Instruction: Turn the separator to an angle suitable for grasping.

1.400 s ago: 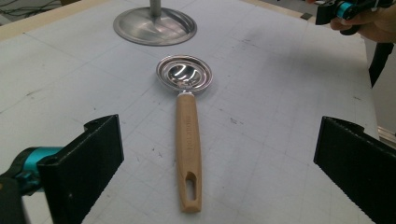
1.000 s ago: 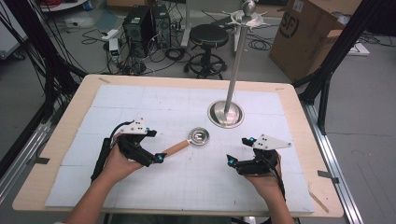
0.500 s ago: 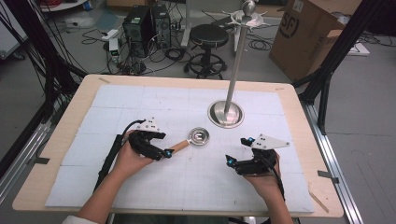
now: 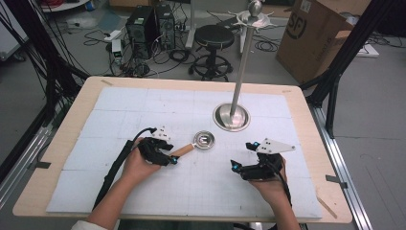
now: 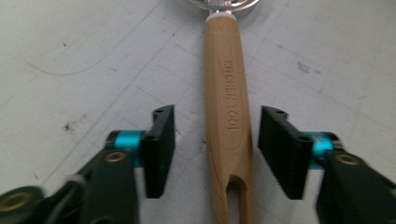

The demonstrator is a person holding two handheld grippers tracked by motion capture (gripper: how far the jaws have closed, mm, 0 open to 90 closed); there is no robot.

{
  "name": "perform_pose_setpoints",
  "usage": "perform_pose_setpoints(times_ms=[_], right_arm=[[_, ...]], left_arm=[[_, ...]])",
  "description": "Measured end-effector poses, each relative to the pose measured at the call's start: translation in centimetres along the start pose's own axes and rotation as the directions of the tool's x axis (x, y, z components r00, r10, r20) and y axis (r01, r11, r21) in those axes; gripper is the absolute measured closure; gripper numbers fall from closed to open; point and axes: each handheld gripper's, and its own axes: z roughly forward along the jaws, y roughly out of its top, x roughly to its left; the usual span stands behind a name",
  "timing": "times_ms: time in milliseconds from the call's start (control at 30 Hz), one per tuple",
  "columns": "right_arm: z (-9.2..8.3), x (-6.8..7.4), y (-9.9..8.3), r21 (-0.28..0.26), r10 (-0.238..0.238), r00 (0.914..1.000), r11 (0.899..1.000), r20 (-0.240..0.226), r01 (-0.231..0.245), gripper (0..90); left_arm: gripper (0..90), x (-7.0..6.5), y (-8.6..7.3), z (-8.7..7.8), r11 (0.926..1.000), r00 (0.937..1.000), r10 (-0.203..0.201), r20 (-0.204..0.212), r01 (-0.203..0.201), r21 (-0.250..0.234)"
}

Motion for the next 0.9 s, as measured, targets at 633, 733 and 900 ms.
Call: perform_pose_setpoints(times_ms=[633, 733, 900], right_arm=[[-0.22, -0.07, -0.05, -0.004, 0.011, 0.9999, 1.0, 0.003, -0.011, 11.5], [-0.28, -0.06, -0.06, -0.005, 0.005, 1.0, 1.0, 0.004, -0.005, 11.5], [-0.23, -0.04, 0.0, -0.004, 0.003, 1.0, 1.0, 0.003, -0.003, 11.5]], left_arm=[[67.2, -0.12, 0.07, 0.03, 0.9997, 0.9997, 0.024, 0.009, -0.024, -0.007], [67.2, -0.24, 0.11, 0.01, 0.9996, 0.9996, 0.027, 0.012, -0.027, -0.006], [67.9, -0.98, 0.55, 0.27, 0.9978, 0.9967, 0.066, 0.047, -0.065, -0.007]])
